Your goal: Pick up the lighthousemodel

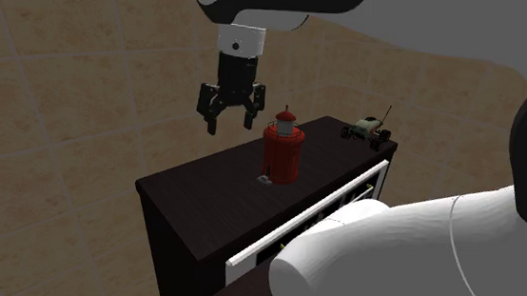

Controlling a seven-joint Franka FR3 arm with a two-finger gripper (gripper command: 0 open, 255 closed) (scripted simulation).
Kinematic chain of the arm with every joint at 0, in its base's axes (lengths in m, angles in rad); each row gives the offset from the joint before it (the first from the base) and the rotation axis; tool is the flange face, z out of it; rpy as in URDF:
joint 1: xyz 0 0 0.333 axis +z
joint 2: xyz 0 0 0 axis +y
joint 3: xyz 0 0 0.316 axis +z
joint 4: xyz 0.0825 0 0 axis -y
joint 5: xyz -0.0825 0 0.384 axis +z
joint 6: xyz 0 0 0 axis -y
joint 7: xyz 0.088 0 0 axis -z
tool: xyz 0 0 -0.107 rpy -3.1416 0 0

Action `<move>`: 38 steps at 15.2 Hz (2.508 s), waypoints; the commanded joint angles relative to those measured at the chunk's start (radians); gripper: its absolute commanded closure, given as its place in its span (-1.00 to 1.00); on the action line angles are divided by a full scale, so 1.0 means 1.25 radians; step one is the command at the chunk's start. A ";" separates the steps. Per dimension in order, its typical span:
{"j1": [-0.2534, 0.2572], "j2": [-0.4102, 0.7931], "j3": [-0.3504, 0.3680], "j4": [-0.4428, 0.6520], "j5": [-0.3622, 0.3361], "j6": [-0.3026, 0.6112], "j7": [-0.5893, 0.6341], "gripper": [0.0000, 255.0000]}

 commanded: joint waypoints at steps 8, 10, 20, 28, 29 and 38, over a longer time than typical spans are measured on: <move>-0.056 0.011 -0.052 -0.105 -0.090 0.251 -0.058 -1.00; -0.072 0.026 -0.070 -0.126 -0.113 0.327 -0.073 -1.00; -0.134 0.177 -0.177 -0.158 -0.196 0.722 -0.144 -1.00; -0.106 0.354 -0.307 -0.097 -0.168 1.016 -0.235 -1.00; -0.088 0.376 -0.333 -0.085 -0.151 1.049 -0.256 -1.00; 0.193 0.483 -0.625 -0.035 0.047 1.223 -0.453 -1.00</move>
